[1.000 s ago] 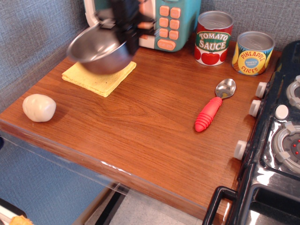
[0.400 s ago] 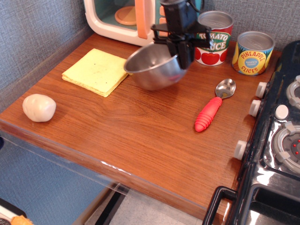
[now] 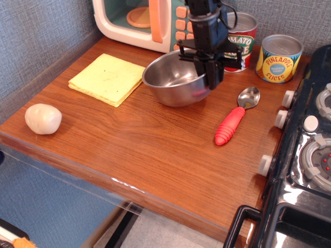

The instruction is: Move the pot to the left of the spoon.

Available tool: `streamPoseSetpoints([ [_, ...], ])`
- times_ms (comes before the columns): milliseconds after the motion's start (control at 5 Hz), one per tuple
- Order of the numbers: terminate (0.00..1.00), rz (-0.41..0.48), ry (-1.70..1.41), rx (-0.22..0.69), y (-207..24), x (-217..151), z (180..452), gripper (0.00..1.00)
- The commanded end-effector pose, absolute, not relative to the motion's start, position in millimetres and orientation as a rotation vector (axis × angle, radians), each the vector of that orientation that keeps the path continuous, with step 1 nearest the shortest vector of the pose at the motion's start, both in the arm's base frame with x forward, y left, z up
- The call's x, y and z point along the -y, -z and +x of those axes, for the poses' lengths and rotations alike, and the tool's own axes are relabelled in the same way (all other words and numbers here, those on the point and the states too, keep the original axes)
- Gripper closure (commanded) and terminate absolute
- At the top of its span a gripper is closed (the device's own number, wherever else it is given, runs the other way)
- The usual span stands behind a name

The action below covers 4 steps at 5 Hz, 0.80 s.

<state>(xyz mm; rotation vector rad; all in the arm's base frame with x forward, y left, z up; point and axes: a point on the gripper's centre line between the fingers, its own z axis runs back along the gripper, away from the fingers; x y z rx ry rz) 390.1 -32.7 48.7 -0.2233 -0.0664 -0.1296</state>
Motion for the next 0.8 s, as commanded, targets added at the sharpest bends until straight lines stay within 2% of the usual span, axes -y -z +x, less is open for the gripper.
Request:
streamPoseSetpoints([
  [0,0.00,-0.253,0.133,0.052,-49.4,38.5,383.3,0.00],
  [200,0.00,-0.308,0.104,0.059,-63.9,43.7,379.6,0.00],
  [400,0.00,-0.317,0.111,0.129,-105.1,43.0,368.3,0.00],
  [600,0.00,-0.277,0.104,0.188,-140.4,32.9,353.3,0.00],
])
